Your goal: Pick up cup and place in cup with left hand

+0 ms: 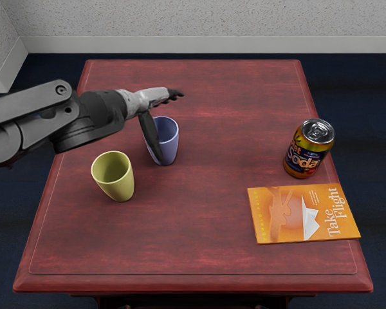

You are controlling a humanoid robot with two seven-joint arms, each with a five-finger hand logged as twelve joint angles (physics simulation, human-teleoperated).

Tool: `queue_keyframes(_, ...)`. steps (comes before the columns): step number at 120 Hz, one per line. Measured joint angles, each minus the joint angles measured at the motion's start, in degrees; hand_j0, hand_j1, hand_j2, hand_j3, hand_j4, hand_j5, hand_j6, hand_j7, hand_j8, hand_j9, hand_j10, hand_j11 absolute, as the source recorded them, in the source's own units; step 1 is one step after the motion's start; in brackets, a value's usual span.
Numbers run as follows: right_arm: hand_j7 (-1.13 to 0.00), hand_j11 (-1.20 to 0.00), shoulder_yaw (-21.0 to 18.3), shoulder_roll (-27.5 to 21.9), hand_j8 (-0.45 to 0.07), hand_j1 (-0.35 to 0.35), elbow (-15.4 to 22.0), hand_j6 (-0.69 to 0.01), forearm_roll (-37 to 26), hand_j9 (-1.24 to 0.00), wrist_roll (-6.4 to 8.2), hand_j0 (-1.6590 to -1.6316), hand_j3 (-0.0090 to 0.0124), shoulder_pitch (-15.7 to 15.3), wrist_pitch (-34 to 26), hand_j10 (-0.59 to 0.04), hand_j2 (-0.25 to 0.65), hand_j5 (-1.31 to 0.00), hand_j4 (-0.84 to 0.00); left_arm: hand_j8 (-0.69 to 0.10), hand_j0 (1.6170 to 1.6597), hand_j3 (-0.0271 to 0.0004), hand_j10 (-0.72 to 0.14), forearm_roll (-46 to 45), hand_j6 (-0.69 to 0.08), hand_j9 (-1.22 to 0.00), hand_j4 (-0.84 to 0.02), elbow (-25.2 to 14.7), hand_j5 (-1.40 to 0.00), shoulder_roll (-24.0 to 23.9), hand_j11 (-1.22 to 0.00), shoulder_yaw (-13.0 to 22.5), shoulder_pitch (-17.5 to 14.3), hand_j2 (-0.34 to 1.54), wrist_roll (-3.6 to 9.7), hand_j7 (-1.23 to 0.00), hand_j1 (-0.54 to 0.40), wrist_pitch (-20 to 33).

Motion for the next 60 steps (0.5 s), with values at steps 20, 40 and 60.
queue_keyframes(20,0.00,0.00,0.00,0.00,0.000,-0.349,0.00,0.001,0.00,0.00,0.00,-1.6581,0.0000,0.00,0.00,0.000,0.000,0.00,0.000,-0.131,1.6581,0.0000,-0.130,1.00,-0.132,-0.17,-0.131,0.10,-0.17,0.00,-0.17,1.26,0.37,0.03,0.00,-0.17,0.196,1.88)
queue_keyframes(40,0.00,0.00,0.00,0.00,0.000,-0.349,0.00,0.000,0.00,0.00,0.00,-1.6581,0.0000,0.00,0.00,0.000,0.000,0.00,0.000,-0.211,1.6581,0.0000,-0.210,1.14,-0.211,-0.27,-0.210,0.12,-0.27,-0.15,-0.27,1.96,0.36,0.04,0.00,-0.27,0.100,2.22)
queue_keyframes(60,0.00,0.00,0.00,0.00,0.000,-0.349,0.00,0.000,-0.01,0.00,0.00,-1.6581,0.0000,0.00,0.00,0.000,0.000,0.00,0.000,-0.276,1.6580,0.0000,-0.275,1.14,-0.276,-0.35,-0.275,0.12,-0.35,-0.35,-0.35,2.88,0.21,0.06,0.00,-0.35,0.023,2.29)
